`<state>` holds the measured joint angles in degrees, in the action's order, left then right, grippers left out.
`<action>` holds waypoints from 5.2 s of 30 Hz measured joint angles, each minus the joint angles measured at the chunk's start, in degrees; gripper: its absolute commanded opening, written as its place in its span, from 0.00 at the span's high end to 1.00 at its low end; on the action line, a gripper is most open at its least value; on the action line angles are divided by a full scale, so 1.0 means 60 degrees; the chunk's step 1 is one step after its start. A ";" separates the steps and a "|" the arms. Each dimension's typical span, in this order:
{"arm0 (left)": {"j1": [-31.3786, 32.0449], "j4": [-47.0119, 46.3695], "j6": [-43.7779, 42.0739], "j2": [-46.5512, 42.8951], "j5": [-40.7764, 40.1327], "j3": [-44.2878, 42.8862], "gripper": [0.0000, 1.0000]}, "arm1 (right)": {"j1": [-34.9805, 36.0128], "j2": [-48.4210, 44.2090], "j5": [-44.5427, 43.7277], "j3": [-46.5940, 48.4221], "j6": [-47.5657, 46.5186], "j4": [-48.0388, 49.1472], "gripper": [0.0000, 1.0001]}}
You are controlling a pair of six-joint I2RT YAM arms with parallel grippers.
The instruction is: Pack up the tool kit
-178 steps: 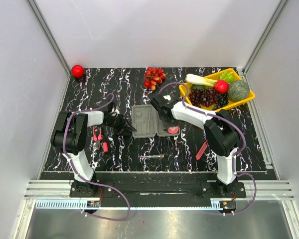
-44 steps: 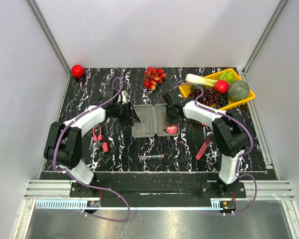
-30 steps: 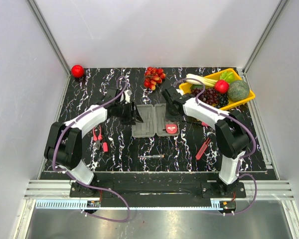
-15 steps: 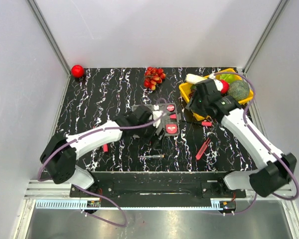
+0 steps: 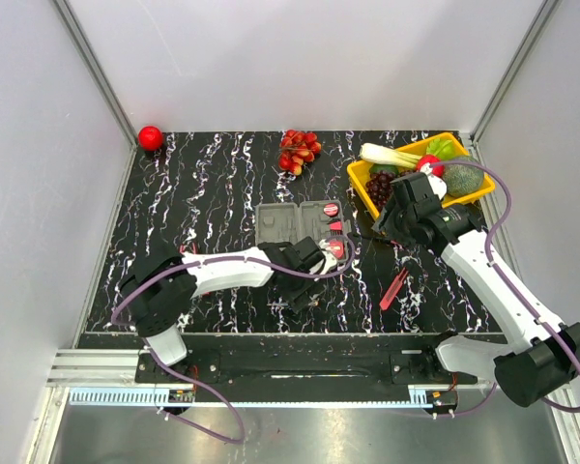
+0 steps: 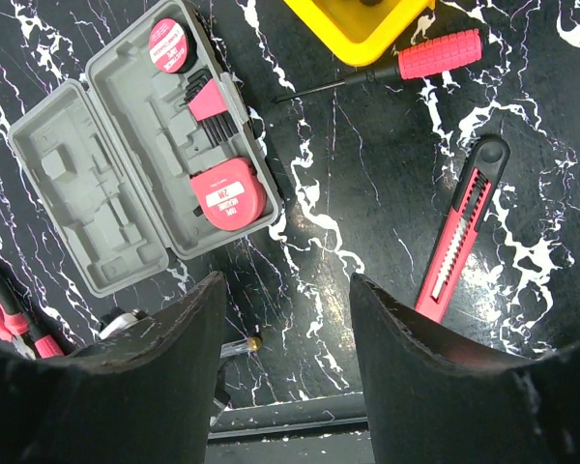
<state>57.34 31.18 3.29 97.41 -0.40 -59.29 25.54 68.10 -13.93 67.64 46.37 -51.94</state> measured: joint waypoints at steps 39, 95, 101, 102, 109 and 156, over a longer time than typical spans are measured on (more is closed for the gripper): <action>-0.3756 0.1275 0.4382 0.2346 0.0889 -0.7089 1.00 | -0.0353 -0.0127 -0.0240 -0.0295 -0.0299 0.0044 0.38; -0.3603 -0.0958 0.7989 0.5231 0.0597 -0.6790 0.50 | -0.0517 0.1279 0.0699 -0.0288 -0.0699 0.0685 0.37; -0.3563 -0.0973 0.7665 0.5074 0.0404 -0.6688 0.46 | -0.0517 0.1716 0.0940 -0.0262 -0.0984 0.0761 0.37; -0.3566 -0.0969 0.7621 0.4998 0.0335 -0.6645 0.47 | -0.0517 0.1763 0.0958 -0.0248 -0.1005 0.0769 0.37; -0.3574 -0.0659 0.7351 0.4255 -0.0302 -0.6583 0.51 | -0.0517 0.2029 0.1260 -0.0066 -0.1071 0.0943 0.38; -0.4040 -0.0637 0.6135 0.5187 0.0335 -0.6925 0.89 | 0.0510 0.7708 0.3774 0.2208 -0.2623 0.4550 0.84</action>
<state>33.10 27.35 40.10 128.53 1.61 -100.84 28.60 114.34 8.71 80.88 30.63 -24.64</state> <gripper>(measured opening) 0.165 0.167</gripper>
